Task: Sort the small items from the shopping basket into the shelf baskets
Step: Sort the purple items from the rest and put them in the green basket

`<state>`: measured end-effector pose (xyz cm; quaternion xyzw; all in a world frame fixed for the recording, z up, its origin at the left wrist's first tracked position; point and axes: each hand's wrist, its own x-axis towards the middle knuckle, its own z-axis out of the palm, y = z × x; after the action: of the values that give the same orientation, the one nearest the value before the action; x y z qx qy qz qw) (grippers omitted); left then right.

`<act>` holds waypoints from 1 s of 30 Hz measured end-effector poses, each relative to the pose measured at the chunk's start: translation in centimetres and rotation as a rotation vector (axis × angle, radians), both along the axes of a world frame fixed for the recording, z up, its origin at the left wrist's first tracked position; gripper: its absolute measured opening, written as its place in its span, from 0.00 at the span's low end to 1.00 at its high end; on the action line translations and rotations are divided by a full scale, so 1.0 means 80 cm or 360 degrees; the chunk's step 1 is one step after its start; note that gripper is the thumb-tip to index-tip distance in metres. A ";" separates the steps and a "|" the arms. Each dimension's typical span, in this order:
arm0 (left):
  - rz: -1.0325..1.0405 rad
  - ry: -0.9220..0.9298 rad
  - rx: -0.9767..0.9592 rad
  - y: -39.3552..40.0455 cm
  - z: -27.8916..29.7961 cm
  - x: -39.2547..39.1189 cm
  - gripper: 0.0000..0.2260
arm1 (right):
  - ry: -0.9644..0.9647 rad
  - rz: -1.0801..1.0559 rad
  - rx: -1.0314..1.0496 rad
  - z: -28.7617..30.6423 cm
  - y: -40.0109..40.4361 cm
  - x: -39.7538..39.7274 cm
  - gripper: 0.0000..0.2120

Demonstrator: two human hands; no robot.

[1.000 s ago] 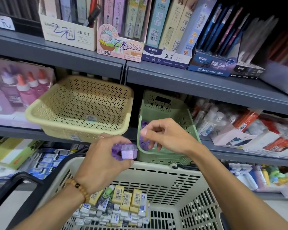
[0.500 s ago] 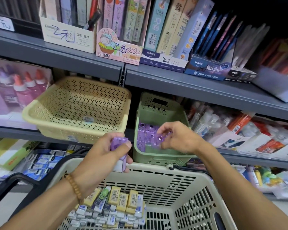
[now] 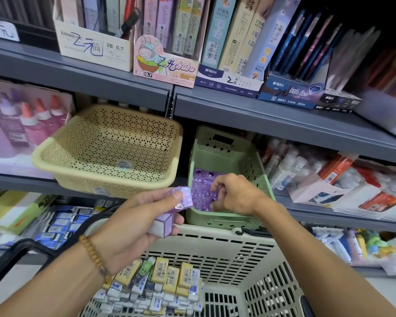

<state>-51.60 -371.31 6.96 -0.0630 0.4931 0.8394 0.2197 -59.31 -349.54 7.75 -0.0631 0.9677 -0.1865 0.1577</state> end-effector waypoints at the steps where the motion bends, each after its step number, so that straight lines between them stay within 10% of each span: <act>1: 0.0009 0.0006 -0.0023 0.000 0.001 0.000 0.18 | 0.0063 -0.0003 -0.0113 0.005 -0.002 0.005 0.08; 7: 0.0096 0.0011 -0.0052 0.003 0.006 0.001 0.21 | 0.0066 0.0213 -0.1101 0.047 -0.027 0.049 0.13; 16: 0.0044 0.0116 -0.0245 0.007 0.007 0.006 0.16 | 0.0532 0.0518 -0.0404 0.043 -0.054 0.077 0.16; 30: 0.0268 -0.0374 0.0333 0.010 -0.001 0.006 0.15 | 0.0114 0.0000 -0.0200 0.034 0.038 0.033 0.12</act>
<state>-51.13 -370.50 6.91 -0.1786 0.3668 0.8885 0.2100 -56.66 -346.49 10.51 -0.0795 0.9590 -0.2446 0.1186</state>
